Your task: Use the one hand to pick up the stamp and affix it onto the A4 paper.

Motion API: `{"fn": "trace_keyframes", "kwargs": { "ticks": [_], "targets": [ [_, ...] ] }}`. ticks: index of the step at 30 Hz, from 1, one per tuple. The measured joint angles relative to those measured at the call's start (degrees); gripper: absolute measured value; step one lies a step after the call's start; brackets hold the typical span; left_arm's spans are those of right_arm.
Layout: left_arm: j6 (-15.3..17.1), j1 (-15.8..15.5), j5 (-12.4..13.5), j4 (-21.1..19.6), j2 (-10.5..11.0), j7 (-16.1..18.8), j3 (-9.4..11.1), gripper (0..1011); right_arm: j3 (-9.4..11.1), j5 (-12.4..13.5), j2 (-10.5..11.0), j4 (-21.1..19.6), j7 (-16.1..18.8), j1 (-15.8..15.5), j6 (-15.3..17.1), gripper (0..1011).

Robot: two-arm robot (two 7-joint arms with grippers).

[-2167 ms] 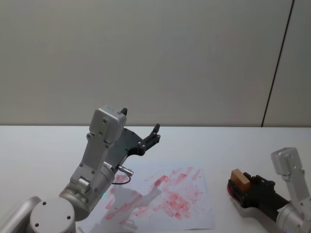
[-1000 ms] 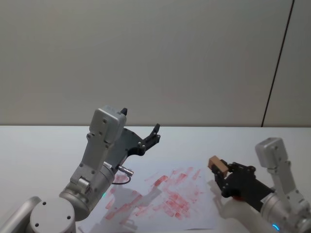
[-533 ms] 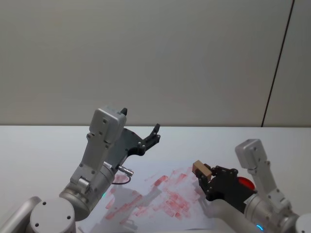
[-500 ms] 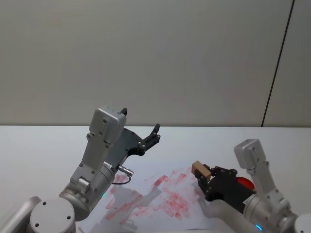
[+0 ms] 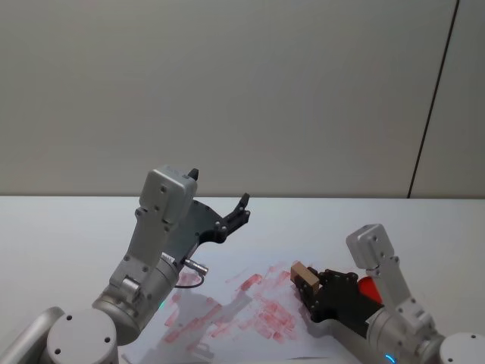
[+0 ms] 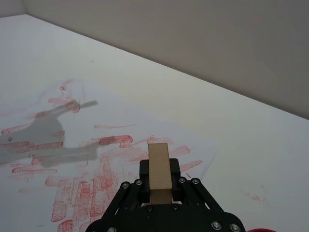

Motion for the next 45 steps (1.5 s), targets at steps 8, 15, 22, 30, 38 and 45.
{"fn": "trace_keyframes", "kwargs": {
  "ticks": [8,15,22,30,38,45],
  "targets": [
    [0.0,0.0,0.0,0.0,0.0,0.0,0.0,1002,-0.28,-0.65,-0.44,1.42,-0.01,0.62,0.42,217],
    [0.0,0.0,0.0,0.0,0.0,0.0,0.0,1003,-0.46,-1.12,-0.6,2.05,0.14,0.9,1.07,217],
    [0.0,0.0,0.0,0.0,0.0,0.0,0.0,1002,-0.56,-1.43,-0.61,2.2,0.28,0.96,1.61,217],
    [0.0,0.0,0.0,0.0,0.0,0.0,0.0,1002,-0.58,-1.74,-0.46,1.98,0.43,0.85,2.29,217],
    [0.0,0.0,0.0,0.0,0.0,0.0,0.0,1002,-0.62,-1.62,-0.18,1.5,0.46,0.45,2.63,217],
    [0.0,0.0,0.0,0.0,0.0,0.0,0.0,1002,-0.54,-0.16,0.08,0.69,-0.05,-0.19,2.06,217]
  ]
}}
